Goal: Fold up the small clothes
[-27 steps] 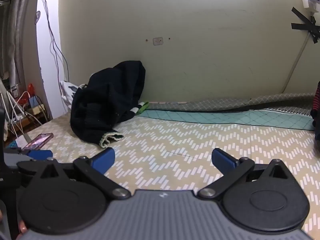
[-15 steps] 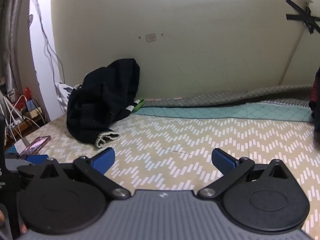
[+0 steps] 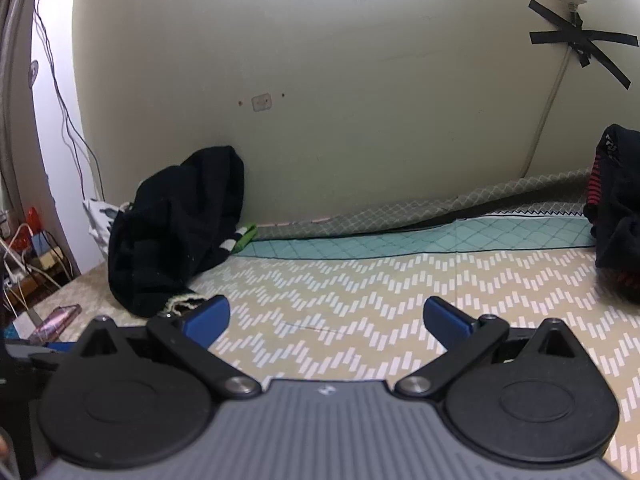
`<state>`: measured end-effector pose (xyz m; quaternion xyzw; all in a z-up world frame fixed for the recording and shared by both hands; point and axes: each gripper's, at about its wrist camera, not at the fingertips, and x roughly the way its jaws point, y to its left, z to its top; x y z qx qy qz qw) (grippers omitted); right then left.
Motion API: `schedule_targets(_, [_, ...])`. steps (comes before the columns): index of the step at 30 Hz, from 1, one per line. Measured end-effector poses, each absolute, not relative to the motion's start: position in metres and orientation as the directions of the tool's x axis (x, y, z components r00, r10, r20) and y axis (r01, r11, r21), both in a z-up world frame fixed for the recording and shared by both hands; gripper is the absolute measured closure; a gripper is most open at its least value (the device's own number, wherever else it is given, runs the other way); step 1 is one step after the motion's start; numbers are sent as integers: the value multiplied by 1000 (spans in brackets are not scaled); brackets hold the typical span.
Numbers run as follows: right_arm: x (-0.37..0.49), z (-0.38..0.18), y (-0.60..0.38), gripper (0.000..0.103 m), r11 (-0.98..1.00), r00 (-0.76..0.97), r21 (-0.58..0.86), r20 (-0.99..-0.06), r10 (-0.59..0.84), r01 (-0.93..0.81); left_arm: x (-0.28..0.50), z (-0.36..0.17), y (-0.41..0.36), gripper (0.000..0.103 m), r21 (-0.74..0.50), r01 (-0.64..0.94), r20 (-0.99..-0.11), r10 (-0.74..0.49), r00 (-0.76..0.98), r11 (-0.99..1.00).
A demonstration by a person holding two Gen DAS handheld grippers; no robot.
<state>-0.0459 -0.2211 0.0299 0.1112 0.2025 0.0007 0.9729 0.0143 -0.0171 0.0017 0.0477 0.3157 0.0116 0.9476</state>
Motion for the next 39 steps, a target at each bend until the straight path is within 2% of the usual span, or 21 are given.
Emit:
schedule_targets(3, [-47, 33, -220, 6, 973, 921, 227, -385, 55, 36, 15, 5, -16, 0, 117, -28, -573, 90, 815, 993])
schedule_targets(7, [-50, 37, -222, 6, 968, 924, 249, -378, 63, 36, 24, 9, -7, 0, 108, -54, -593, 108, 798, 993])
schedule_targets(11, [-52, 40, -225, 6, 963, 930, 269, -361, 66, 36, 24, 21, -2, 0, 136, -66, -575, 133, 807, 989])
schedule_targets(18, [-51, 39, -228, 6, 958, 928, 285, -366, 69, 41, 16, 46, 6, 0, 120, -48, -554, 107, 826, 992])
schedule_targets(25, [-51, 39, -230, 6, 956, 926, 286, -373, 50, 64, 7, 49, 1, 0, 72, 12, -588, 33, 808, 997])
schedule_targets(31, [-54, 41, -237, 6, 942, 930, 326, -364, 48, 79, -5, 55, -13, 0, 70, 60, -581, -8, 814, 996])
schedule_targets(39, [-56, 43, -237, 6, 939, 933, 339, -353, 74, 54, -5, 60, -14, 0, 80, 56, -570, -1, 822, 995])
